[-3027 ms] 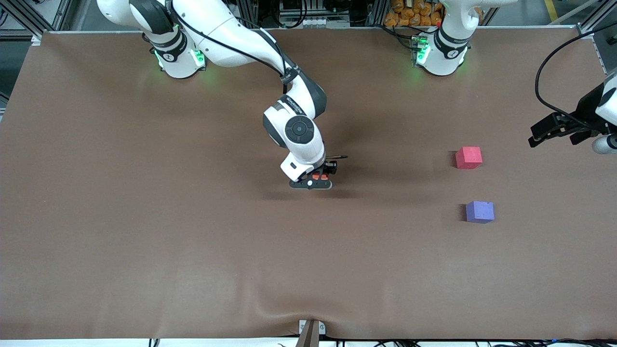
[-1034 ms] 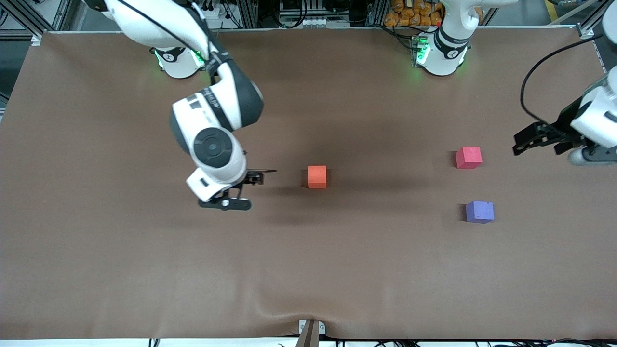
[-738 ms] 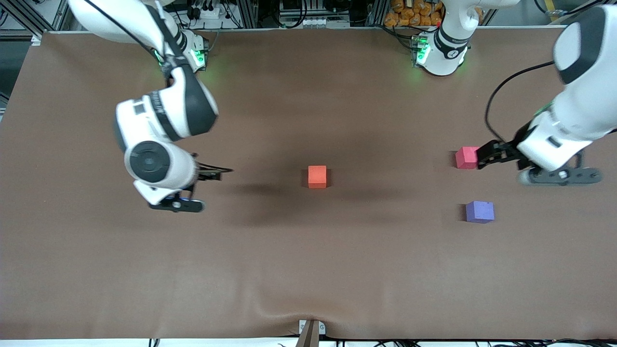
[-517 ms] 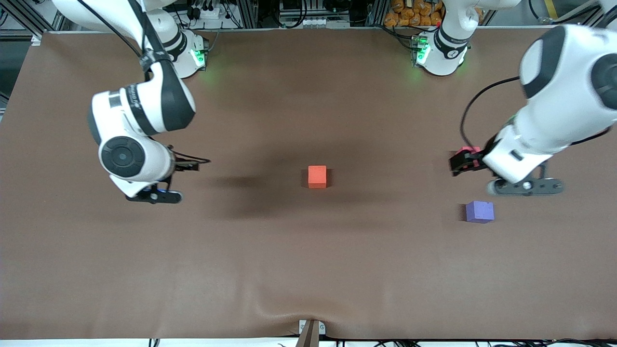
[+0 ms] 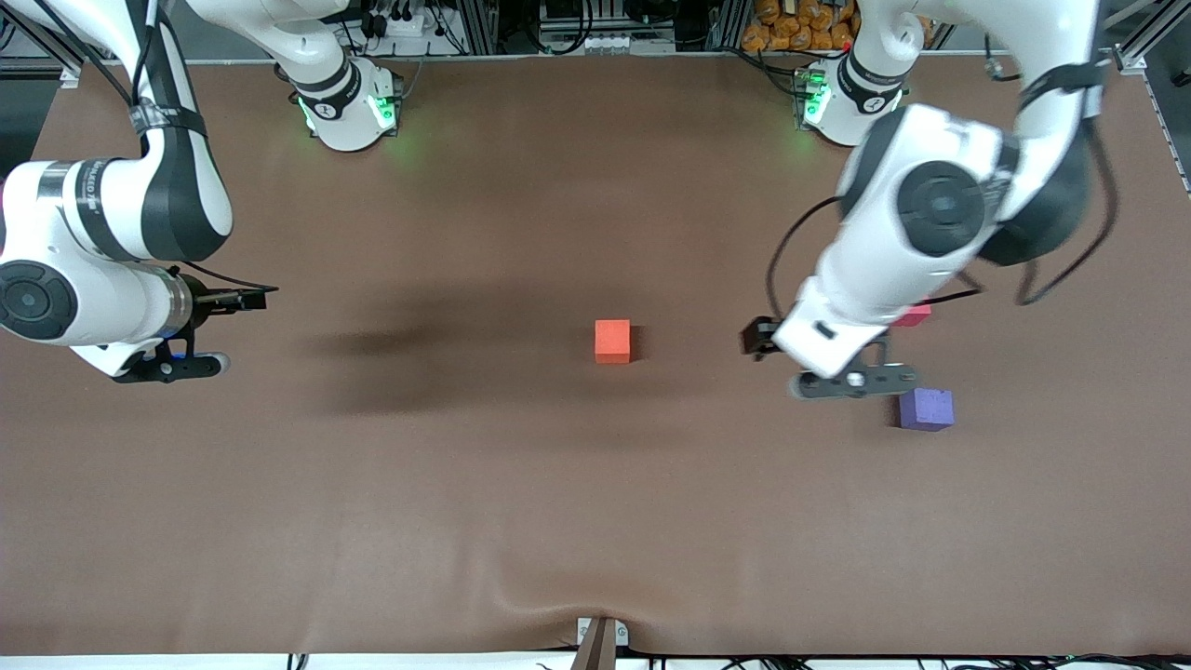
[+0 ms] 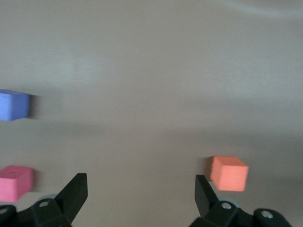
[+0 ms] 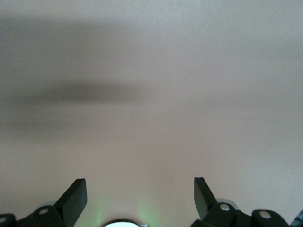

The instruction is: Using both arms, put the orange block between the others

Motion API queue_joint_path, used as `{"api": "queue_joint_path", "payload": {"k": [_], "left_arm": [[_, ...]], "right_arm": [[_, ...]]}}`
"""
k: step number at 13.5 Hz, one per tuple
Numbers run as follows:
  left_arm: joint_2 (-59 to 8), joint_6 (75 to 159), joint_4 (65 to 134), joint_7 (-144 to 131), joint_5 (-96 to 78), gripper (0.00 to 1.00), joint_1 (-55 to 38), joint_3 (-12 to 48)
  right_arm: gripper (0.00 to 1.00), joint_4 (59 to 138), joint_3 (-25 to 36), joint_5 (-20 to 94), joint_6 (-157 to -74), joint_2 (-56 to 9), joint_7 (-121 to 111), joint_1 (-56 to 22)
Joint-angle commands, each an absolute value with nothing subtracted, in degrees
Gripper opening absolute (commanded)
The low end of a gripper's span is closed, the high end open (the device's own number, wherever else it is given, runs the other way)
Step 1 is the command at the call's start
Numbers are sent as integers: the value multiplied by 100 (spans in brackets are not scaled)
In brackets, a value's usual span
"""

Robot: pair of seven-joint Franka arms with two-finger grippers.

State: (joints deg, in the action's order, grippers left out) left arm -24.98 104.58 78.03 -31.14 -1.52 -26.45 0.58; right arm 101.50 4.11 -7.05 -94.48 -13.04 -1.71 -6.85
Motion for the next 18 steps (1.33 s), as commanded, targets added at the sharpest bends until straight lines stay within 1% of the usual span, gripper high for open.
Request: {"api": "queue_joint_path", "payload": {"k": [1,2,4,5,7,8,10,14,16,18], "left_arm": [[-2890,10861,7567,-3549,-246,100,-3013,18],[-3022,11037,7559,-3760,-246,100,-3189,18],[-3225,11284,7567,-3972,-246,100,-3427,17],[-3330,11381,7567,-4025,-246,100,-3550,18],[-3567,11644,7567,-4096,-255,100,-3682,26],[-3699,11828,7567,-4096,-264,100,-3683,44],[-3936,12241,7567,-4113,-386,100,-3691,193],[-4218,12357,7602,-4386,-378,100,-3814,246],[-4280,12357,7629,-4534,-404,100,-3928,246],[-4420,12384,7629,-4833,-431,100,-3973,246]], "right_arm": [[100,11868,316,-791,-10831,-100,-176,-730],[100,12118,325,-791,-11220,8,-298,-677],[100,12094,325,-748,-11512,-44,-885,-354],[100,12094,325,-730,-11601,-35,-1079,-299],[100,11858,343,-721,-11445,17,-1046,-281],[100,11517,386,-712,-11034,18,-1046,-220],[100,10473,404,-694,-9806,-44,-1046,-27],[100,9073,448,-238,-8327,9,-1037,61],[100,8702,475,-10,-7999,87,-1028,201],[100,8710,466,376,-7893,394,-906,359]]}}
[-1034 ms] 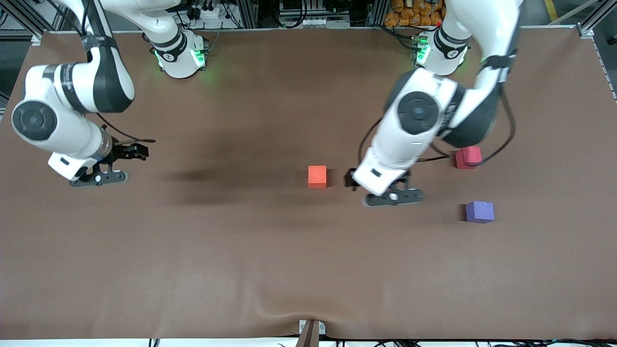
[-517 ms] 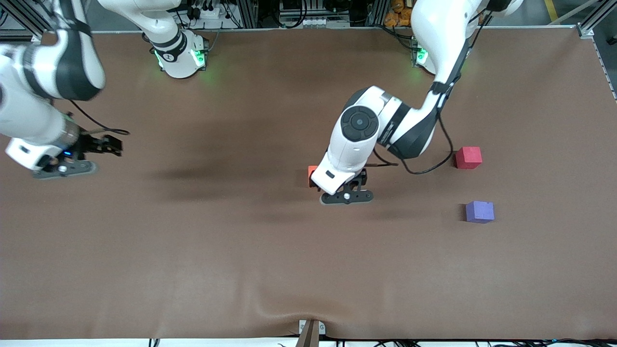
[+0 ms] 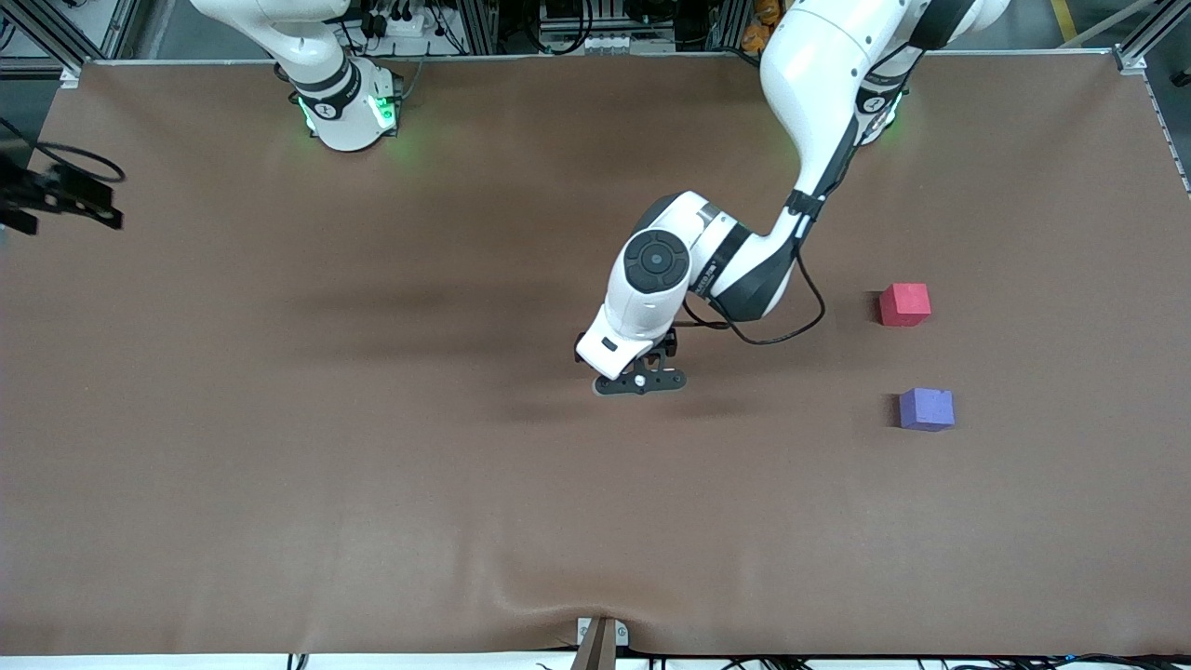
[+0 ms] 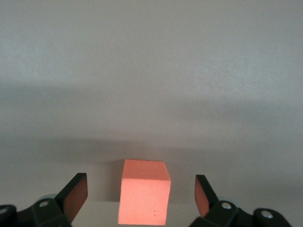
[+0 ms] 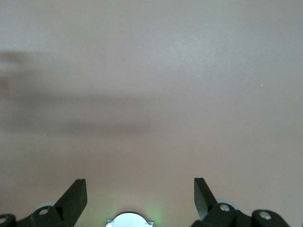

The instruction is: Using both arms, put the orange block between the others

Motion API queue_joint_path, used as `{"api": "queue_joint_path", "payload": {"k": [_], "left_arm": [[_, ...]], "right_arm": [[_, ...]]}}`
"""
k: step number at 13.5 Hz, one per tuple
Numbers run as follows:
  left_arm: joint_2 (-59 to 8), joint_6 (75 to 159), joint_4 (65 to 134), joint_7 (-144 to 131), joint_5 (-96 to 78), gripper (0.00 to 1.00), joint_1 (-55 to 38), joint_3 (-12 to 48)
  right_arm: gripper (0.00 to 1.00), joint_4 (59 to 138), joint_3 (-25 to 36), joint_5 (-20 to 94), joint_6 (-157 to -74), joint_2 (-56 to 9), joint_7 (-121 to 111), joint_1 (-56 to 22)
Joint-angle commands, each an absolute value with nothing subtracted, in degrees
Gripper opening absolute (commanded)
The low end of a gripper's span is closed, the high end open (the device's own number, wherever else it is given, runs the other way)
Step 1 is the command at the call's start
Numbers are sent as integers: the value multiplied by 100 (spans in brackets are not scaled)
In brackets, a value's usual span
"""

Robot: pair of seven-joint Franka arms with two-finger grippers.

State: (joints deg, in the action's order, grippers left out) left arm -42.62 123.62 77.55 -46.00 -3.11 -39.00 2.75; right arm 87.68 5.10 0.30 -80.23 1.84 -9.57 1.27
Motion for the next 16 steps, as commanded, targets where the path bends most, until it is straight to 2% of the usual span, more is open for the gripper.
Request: {"api": "queue_joint_path", "payload": {"k": [1,6,13,16], "left_arm": [[-4508,12453,7629,-4860,-431,100,-4016,246],[-4667,12498,7638,-4887,-483,100,-4166,246],[-4720,12498,7769,-4843,-431,100,-4307,237],[-4685,12489,7901,-4746,-264,100,-4281,229]], "right_arm": [[100,8719,457,491,-7901,404,-844,482],[100,8701,492,369,-8331,387,-844,563],[100,8745,457,167,-8463,114,-853,335],[100,8763,457,272,-8675,114,-852,475]]}}
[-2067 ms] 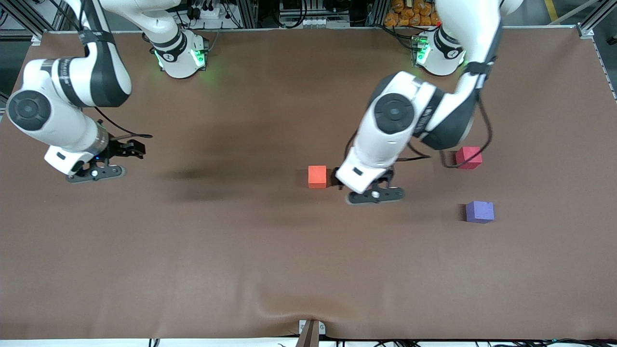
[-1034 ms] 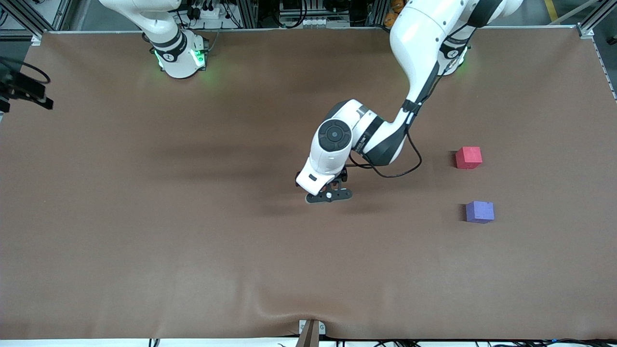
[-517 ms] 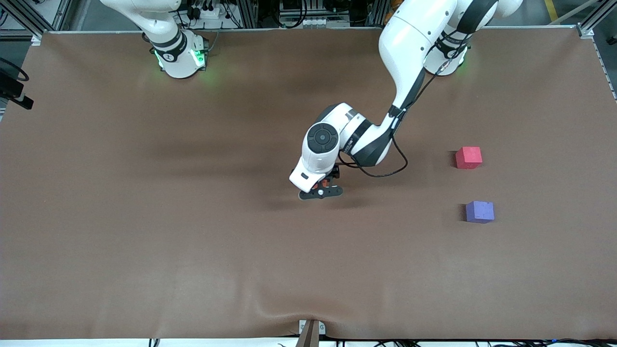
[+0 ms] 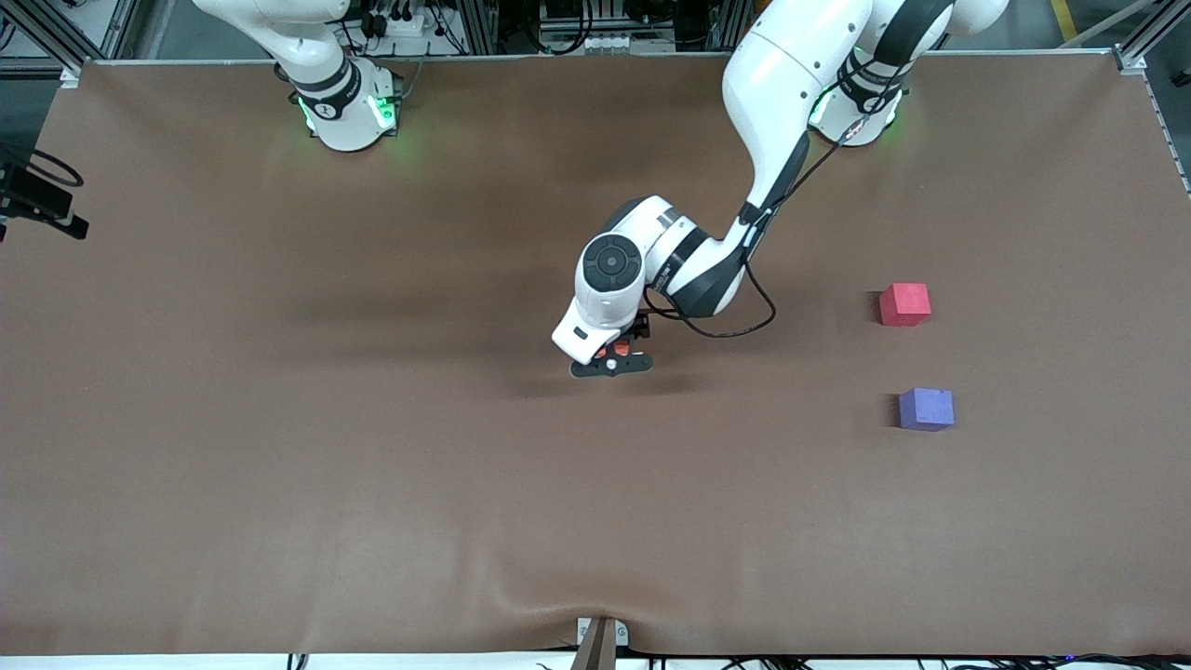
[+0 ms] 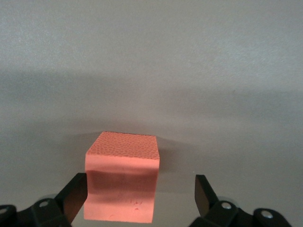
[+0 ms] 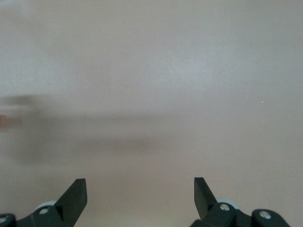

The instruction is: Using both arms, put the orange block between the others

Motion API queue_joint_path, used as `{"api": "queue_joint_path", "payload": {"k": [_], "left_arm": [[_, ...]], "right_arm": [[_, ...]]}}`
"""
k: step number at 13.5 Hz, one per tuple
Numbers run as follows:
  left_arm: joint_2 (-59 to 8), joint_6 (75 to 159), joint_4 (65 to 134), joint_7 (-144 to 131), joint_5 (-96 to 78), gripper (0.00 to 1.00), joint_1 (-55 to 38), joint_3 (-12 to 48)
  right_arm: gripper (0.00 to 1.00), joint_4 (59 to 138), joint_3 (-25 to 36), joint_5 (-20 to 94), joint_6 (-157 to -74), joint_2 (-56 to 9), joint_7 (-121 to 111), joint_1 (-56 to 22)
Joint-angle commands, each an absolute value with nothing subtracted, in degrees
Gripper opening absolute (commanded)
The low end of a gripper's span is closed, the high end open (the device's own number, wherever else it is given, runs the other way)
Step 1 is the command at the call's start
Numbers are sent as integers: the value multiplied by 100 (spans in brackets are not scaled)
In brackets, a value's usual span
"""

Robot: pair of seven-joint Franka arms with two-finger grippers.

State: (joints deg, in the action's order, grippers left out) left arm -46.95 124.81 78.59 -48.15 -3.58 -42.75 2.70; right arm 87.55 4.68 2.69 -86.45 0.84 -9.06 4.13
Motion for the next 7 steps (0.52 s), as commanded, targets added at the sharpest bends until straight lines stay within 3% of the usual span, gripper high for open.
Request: {"api": "queue_joint_path", "payload": {"k": [1,7], "left_arm": [[-4702,12498,7919,-4746,-255,100,-4315,220],[-4720,12498,8042,-4834,-35,100,-4368,229]], "right_arm": [[100,8832,457,272,-8675,114,-853,475],[100,8921,457,255,-9016,36,-853,282]]}}
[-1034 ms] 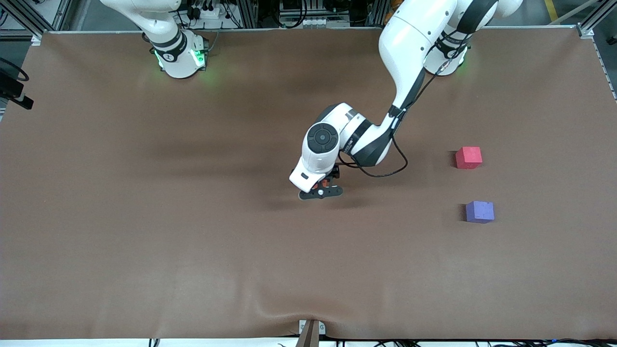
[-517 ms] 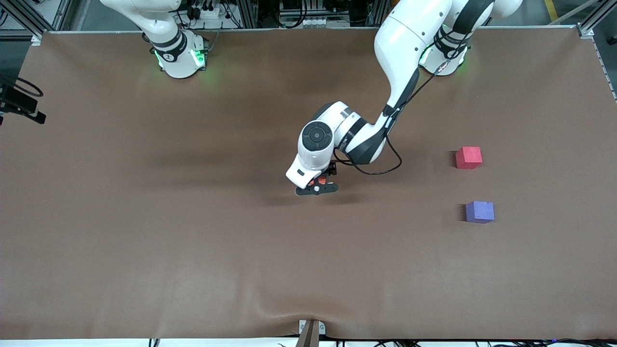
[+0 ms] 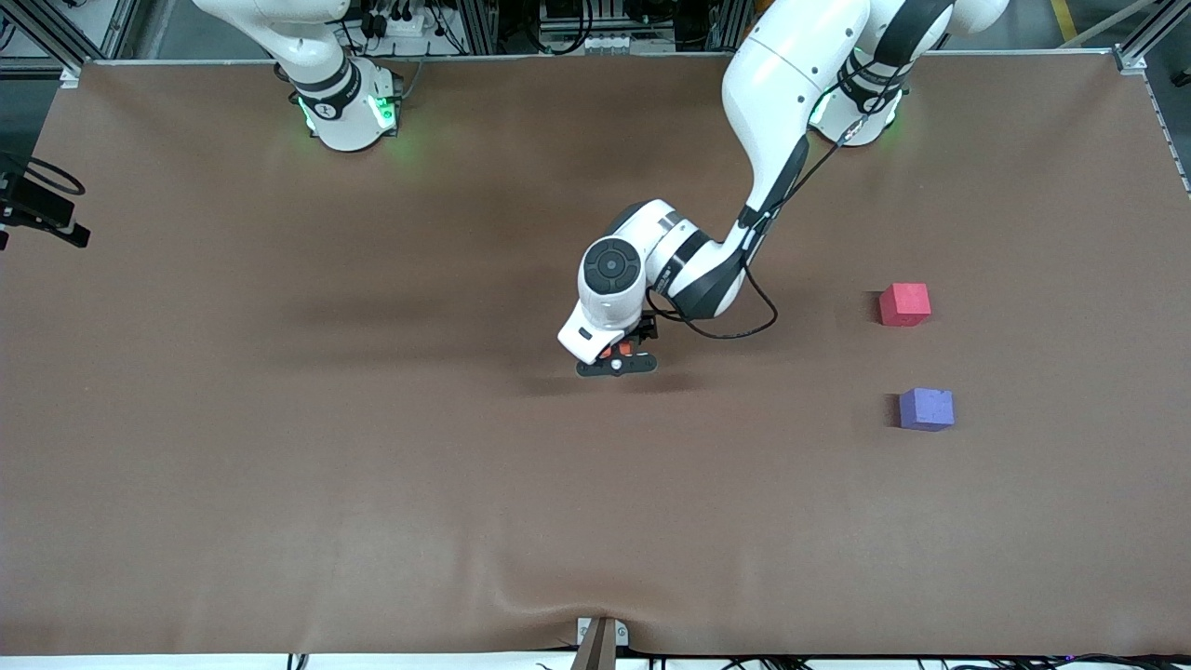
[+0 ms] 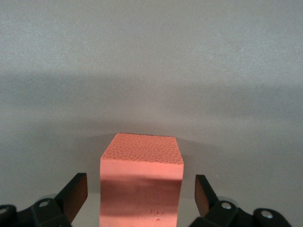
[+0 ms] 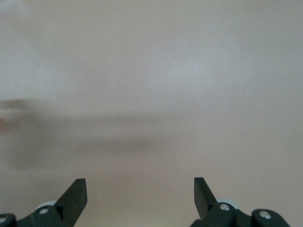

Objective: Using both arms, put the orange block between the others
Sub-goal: 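Carry the orange cube with the left gripper toward the pink cube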

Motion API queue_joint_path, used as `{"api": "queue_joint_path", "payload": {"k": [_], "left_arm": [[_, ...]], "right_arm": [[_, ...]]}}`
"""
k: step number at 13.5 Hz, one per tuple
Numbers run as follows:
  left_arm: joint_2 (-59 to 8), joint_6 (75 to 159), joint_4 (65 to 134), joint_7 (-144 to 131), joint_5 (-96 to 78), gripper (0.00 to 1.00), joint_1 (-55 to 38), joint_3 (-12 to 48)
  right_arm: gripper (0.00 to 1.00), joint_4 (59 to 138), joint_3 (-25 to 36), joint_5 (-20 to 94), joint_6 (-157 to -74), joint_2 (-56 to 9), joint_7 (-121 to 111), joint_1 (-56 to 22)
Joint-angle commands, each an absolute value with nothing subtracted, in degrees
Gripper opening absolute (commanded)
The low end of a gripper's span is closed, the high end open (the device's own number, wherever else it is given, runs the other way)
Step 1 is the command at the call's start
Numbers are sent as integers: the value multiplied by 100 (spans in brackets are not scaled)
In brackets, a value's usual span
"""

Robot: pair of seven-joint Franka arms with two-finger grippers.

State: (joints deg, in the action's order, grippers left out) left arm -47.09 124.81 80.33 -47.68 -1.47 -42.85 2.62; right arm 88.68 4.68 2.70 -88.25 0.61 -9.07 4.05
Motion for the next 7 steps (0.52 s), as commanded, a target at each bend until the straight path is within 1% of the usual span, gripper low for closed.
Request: {"api": "queue_joint_path", "payload": {"k": [1,3,5,6,7], "left_arm": [[-4720,12498,8059,-4843,-35,90,-4368,237],[-4720,12498,8077,-4834,-26,66,-4377,237],[-4702,12481,8077,-4773,-35,46,-4403,237],[-4676,12472,8077,-4772,-35,39,-4395,229],[-4632,12437,8077,-4781,-35,38,-4351,237]], "right_arm": [[100,8921,466,229,-9035,-8,-853,220],[100,8921,466,220,-9026,-9,-844,211],[100,8912,475,211,-9026,-9,-852,211],[100,8903,466,211,-9035,-9,-844,246],[100,8903,475,202,-9026,-9,-852,272]]}}
